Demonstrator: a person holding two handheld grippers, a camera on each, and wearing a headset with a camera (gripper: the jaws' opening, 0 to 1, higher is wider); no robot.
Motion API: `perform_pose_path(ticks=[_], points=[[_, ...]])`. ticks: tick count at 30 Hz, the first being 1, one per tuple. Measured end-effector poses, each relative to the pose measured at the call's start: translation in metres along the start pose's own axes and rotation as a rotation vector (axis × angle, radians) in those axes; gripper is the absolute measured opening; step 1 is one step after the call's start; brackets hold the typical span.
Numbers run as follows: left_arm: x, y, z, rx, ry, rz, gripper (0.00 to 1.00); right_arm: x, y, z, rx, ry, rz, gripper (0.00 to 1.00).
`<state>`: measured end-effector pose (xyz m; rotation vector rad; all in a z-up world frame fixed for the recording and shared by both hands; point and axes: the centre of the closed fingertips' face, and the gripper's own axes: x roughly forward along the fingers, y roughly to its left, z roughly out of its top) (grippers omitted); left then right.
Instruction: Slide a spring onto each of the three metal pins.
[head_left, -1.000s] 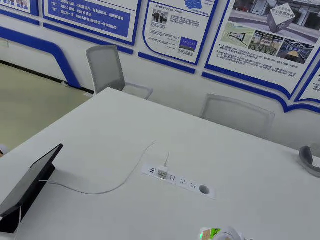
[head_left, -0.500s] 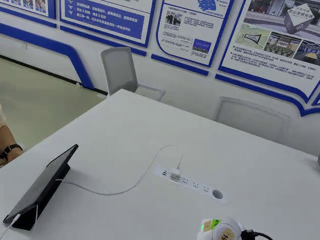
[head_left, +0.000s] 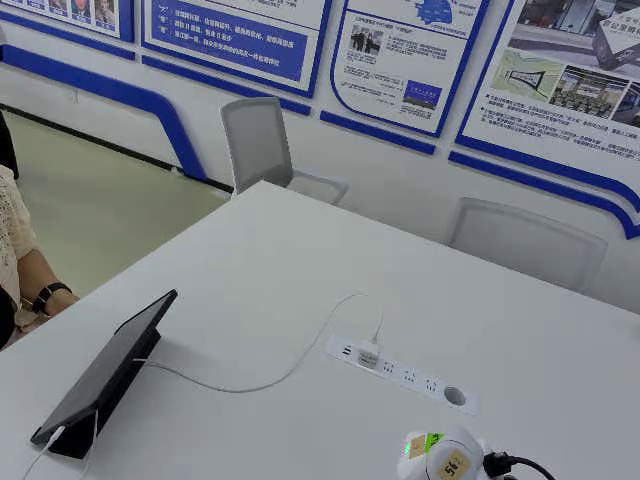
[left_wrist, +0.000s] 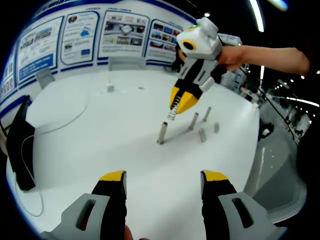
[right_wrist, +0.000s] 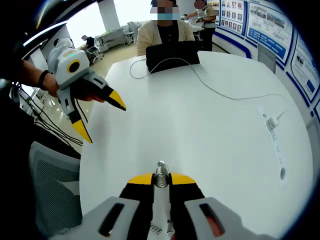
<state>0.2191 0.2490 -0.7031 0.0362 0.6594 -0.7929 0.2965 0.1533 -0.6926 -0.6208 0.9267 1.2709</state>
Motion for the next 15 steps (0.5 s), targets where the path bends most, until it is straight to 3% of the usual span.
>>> perform_pose_path(ticks=[15], points=[[0.000, 0.000, -0.002, -0.009, 0.003, 0.002, 0.61, 0.010, 0.001, 0.003, -0.018, 0.010, 0.016, 0.13]])
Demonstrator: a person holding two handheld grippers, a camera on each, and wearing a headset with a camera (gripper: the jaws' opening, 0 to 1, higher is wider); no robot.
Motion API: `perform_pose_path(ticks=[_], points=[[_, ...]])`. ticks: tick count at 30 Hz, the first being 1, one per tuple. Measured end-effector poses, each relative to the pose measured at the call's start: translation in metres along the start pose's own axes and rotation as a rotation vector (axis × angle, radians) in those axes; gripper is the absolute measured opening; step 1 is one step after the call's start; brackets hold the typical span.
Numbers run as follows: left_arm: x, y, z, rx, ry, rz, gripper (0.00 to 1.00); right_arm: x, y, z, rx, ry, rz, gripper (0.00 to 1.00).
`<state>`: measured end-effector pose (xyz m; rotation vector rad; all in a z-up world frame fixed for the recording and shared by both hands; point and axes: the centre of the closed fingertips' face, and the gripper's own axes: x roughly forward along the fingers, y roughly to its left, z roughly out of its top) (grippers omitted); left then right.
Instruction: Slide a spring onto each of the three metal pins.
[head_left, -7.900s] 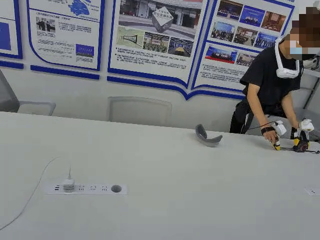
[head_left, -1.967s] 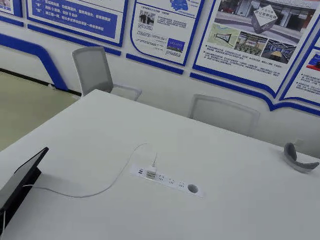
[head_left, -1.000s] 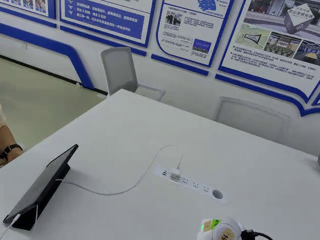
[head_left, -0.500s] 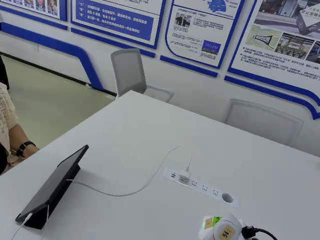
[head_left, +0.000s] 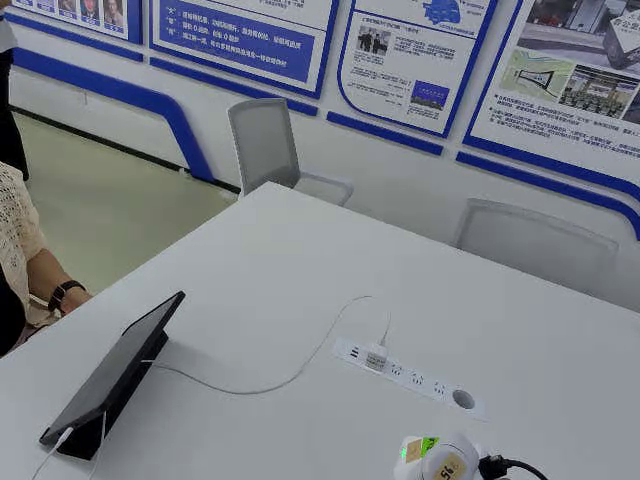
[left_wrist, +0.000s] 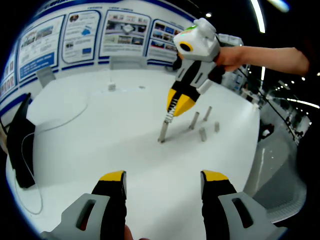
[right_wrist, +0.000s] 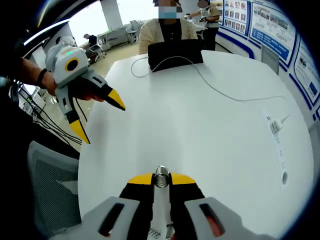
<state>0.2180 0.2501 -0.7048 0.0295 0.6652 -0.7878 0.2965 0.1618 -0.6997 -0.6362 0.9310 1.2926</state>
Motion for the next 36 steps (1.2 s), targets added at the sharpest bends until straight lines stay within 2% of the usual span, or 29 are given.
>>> perform_pose_path(ticks=[16, 36], points=[[0.001, 0.000, -0.002, -0.005, 0.002, -0.001, 0.61, 0.011, 0.002, 0.004, -0.038, 0.021, 0.009, 0.13], [0.002, -0.002, -0.002, -0.014, -0.005, 0.001, 0.61, 0.027, 0.003, -0.002, -0.100, 0.062, 0.018, 0.13]])
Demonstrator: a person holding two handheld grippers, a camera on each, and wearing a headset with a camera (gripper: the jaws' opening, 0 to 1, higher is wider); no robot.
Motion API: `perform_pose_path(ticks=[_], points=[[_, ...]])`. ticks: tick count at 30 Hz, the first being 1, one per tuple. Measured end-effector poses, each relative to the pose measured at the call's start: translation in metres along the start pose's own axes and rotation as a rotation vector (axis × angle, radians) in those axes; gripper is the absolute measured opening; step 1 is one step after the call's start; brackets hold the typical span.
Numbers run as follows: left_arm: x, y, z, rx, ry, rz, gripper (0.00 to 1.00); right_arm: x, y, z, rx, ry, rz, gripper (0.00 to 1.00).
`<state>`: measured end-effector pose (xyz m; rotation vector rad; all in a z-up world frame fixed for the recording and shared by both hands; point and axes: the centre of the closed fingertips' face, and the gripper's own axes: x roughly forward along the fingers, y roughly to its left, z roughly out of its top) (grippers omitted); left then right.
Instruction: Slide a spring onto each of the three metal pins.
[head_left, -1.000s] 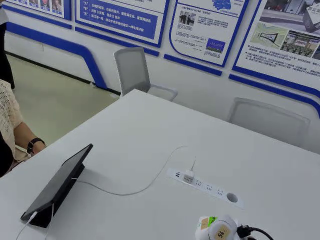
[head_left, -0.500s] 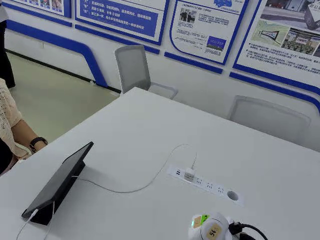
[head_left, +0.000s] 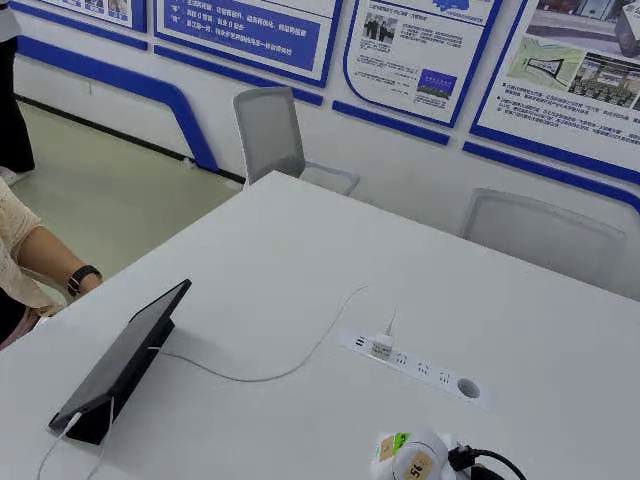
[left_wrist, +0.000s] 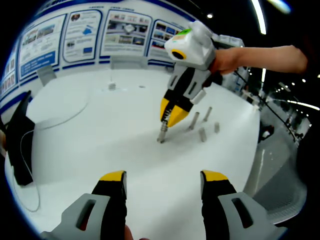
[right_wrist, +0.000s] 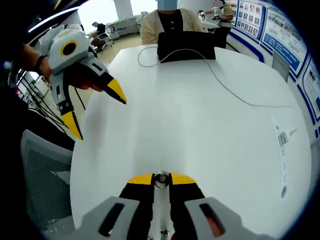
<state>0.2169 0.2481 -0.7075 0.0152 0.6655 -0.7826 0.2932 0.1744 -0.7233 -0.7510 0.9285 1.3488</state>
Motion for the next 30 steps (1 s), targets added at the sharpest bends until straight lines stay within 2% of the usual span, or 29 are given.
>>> perform_pose_path(ticks=[14, 30], points=[[0.003, -0.001, 0.001, -0.002, -0.002, -0.003, 0.61, 0.016, 0.000, -0.009, -0.029, 0.027, 0.000, 0.13], [0.003, -0.004, 0.002, -0.002, -0.002, -0.006, 0.61, 0.022, 0.001, -0.015, -0.026, 0.033, 0.005, 0.13]])
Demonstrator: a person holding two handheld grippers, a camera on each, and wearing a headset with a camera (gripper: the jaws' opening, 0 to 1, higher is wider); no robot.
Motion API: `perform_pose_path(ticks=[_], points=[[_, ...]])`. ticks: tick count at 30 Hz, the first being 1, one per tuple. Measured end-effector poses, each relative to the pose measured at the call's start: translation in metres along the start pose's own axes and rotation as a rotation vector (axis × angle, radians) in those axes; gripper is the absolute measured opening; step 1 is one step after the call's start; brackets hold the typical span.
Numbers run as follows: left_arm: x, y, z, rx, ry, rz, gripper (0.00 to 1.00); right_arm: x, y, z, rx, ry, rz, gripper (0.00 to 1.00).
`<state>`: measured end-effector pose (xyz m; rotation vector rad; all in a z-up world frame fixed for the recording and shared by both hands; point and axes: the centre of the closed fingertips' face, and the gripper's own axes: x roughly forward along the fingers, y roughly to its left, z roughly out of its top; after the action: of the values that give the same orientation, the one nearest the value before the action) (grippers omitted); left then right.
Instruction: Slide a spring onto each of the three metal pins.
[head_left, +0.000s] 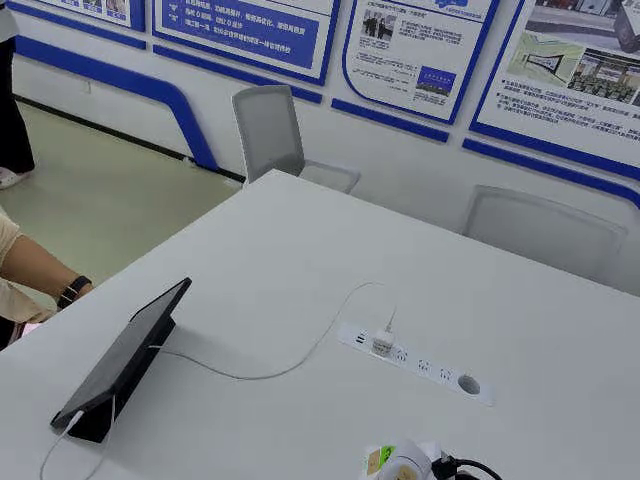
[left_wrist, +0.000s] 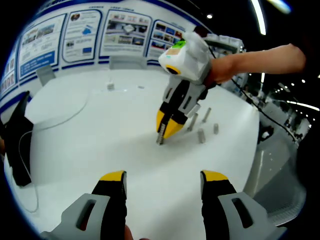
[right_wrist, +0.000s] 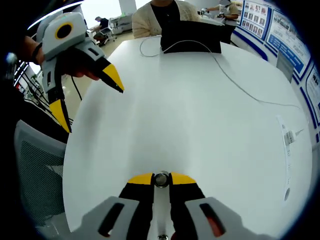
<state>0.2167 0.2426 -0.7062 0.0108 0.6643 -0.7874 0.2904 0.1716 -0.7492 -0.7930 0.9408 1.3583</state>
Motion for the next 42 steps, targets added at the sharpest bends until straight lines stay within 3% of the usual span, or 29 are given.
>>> perform_pose_path(ticks=[5, 17, 25, 38, 42], points=[[-0.002, -0.001, 0.000, 0.003, 0.001, 0.000, 0.61, -0.004, 0.004, -0.001, 0.002, -0.004, 0.003, 0.19], [-0.005, -0.005, 0.001, 0.008, 0.002, -0.005, 0.61, -0.025, 0.003, -0.003, 0.032, -0.070, -0.057, 0.32], [-0.004, -0.010, 0.006, -0.001, -0.006, -0.003, 0.61, -0.046, 0.000, 0.000, 0.163, -0.204, -0.112, 0.44], [-0.003, -0.015, 0.010, -0.001, -0.018, -0.010, 0.61, -0.070, 0.006, -0.009, 0.332, -0.343, -0.177, 0.54], [-0.003, -0.016, 0.012, -0.007, -0.023, -0.011, 0.61, -0.073, 0.011, -0.012, 0.361, -0.364, -0.185, 0.56]])
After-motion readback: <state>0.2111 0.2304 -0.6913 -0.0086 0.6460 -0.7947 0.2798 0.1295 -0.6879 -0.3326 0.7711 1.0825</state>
